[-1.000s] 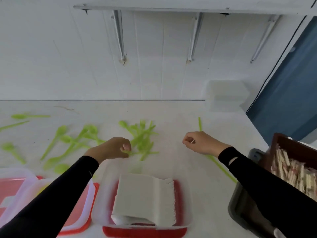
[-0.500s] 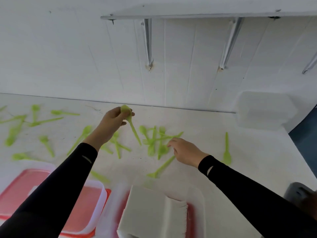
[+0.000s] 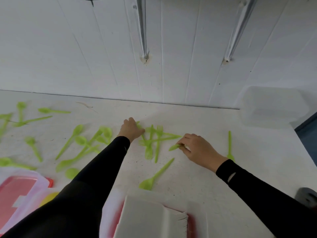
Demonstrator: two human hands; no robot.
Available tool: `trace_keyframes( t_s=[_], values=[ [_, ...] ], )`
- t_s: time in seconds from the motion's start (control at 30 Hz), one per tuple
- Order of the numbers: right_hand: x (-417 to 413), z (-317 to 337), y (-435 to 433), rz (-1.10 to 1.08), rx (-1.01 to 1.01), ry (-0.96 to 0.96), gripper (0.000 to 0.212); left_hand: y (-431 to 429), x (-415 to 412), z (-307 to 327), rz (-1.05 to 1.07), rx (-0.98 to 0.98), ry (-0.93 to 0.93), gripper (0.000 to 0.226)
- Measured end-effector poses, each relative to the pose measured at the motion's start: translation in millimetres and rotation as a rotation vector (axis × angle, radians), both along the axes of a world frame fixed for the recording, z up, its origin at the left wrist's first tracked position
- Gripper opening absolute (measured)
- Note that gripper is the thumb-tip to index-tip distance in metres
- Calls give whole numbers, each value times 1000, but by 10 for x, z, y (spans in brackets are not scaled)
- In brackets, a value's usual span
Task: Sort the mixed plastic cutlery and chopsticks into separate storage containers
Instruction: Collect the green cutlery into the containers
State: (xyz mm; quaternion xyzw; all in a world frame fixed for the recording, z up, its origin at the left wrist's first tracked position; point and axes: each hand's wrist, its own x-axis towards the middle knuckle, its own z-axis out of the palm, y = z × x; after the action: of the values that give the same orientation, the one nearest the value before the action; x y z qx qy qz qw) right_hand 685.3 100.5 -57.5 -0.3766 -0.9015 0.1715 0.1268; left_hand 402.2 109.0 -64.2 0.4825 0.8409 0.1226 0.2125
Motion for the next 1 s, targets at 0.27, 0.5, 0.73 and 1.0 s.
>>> trace_keyframes(
  t_s=[0.27, 0.5, 0.73, 1.0],
  values=[
    [192, 135, -26, -104, -110, 101, 20, 105, 72, 12, -23, -1, 3, 52],
    [-207, 2, -442, 223, -201, 69, 38, -86, 65, -26, -95, 200, 22, 31],
    [-352, -315, -629, 428, 88, -10, 34, -153, 177, 451, -25, 411, -164, 27],
    [-285, 146, -393, -56, -241, 282, 22, -491, 357, 638, 26, 501, -805, 34]
  ],
)
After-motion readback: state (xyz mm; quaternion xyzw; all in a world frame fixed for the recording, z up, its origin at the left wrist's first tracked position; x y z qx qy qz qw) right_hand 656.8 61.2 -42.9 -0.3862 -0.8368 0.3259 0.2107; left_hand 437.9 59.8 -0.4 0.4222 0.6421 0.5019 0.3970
